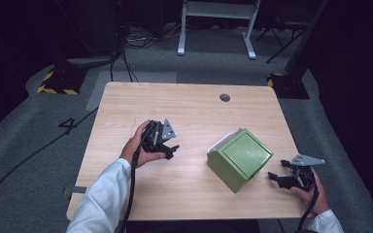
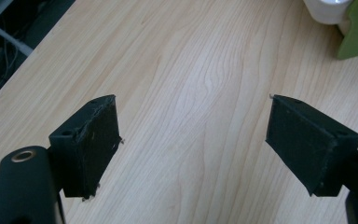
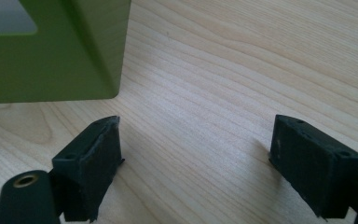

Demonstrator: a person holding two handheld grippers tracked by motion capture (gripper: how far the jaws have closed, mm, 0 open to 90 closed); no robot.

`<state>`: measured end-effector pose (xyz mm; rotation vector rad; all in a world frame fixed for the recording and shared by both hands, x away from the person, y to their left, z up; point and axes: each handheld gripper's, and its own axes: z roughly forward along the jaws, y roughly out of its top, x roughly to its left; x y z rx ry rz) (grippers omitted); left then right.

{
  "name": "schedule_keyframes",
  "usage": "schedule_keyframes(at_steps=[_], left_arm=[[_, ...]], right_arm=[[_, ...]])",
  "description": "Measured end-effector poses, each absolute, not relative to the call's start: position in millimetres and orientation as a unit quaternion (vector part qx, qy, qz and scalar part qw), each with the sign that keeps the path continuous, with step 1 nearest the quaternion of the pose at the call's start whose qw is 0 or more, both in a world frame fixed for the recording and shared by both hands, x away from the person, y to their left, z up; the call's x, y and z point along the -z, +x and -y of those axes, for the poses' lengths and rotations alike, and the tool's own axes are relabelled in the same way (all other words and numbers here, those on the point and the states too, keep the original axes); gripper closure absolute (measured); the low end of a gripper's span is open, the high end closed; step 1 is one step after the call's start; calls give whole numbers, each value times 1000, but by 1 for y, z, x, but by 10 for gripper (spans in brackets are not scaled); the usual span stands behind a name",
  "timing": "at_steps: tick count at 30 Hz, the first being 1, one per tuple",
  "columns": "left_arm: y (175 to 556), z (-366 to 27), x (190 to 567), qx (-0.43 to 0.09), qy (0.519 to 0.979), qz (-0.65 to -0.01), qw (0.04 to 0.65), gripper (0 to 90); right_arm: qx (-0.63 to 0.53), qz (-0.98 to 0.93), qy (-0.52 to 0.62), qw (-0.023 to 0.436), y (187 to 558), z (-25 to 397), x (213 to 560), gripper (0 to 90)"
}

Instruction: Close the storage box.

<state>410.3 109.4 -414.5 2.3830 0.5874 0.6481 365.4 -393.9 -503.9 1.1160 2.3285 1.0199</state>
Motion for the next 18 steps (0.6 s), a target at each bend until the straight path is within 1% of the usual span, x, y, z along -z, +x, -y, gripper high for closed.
schedule_keyframes(at_steps=[1, 5, 11, 13, 16, 18], left_arm=[[410, -109, 415, -244, 896, -221, 297, 173], [400, -121, 417, -274, 893, -232, 272, 170], [388, -137, 424, -272, 894, -242, 262, 170], [382, -149, 430, -270, 892, -255, 257, 170], [377, -156, 434, -269, 891, -264, 253, 170], [368, -170, 442, -264, 887, -278, 256, 170]], right_arm=[[-361, -825, 395, 182, 365, 394, 504, 163], [-361, -825, 395, 182, 365, 394, 504, 164], [-361, -825, 395, 182, 365, 394, 504, 164], [-361, -825, 395, 182, 365, 394, 504, 163], [-361, -825, 395, 182, 365, 394, 504, 164], [-361, -825, 395, 182, 365, 394, 504, 163]])
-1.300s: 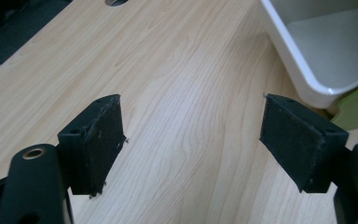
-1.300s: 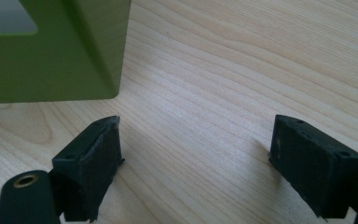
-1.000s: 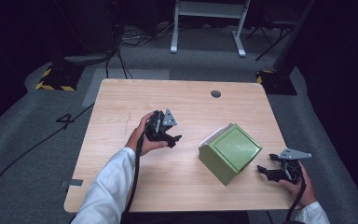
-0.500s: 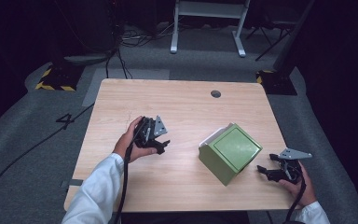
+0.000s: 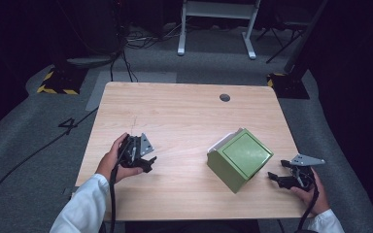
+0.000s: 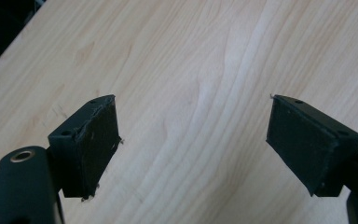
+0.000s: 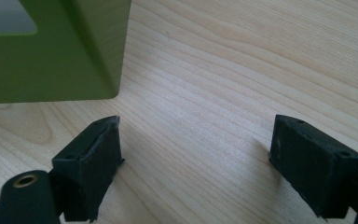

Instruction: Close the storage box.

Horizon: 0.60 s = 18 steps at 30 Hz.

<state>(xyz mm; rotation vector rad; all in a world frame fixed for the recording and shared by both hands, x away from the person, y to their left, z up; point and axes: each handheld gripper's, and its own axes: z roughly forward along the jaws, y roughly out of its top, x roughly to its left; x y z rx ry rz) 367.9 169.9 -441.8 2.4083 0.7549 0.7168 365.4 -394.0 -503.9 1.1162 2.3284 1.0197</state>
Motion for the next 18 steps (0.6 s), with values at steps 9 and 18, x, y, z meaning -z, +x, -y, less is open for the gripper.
schedule_keyframes(at_steps=[9, 18], left_arm=[[349, -204, 472, -244, 872, -331, 267, 172], [335, -233, 495, -212, 847, -397, 284, 180]], right_arm=[[-361, -824, 397, 182, 365, 394, 504, 164], [-363, -824, 396, 180, 365, 394, 504, 164]])
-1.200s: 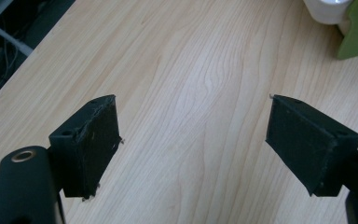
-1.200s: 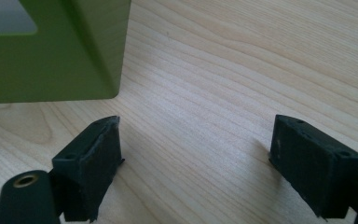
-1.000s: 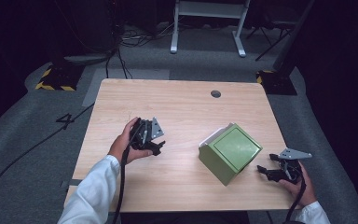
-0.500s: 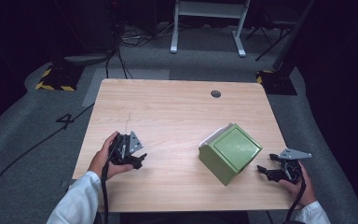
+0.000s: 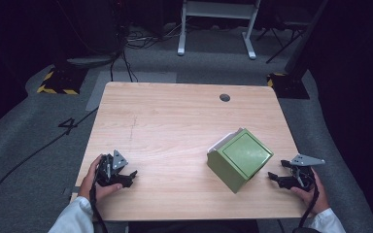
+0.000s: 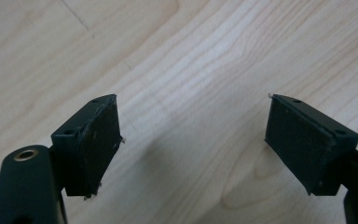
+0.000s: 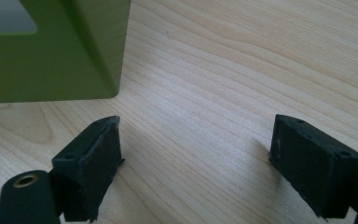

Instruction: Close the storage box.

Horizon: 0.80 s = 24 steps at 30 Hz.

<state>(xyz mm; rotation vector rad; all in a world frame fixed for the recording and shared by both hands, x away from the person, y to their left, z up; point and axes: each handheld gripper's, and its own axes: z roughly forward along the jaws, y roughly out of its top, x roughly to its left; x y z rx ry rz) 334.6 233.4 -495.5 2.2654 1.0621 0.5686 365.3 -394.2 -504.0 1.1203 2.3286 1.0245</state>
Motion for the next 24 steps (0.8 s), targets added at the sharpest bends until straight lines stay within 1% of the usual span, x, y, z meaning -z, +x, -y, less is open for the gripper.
schedule_keyframes(at_steps=[6, 24], left_arm=[[332, -251, 504, -172, 817, -438, 332, 177], [330, -254, 505, -172, 815, -443, 332, 165]], right_arm=[[-362, -824, 396, 181, 365, 394, 504, 164], [-362, -825, 394, 180, 366, 394, 504, 162]])
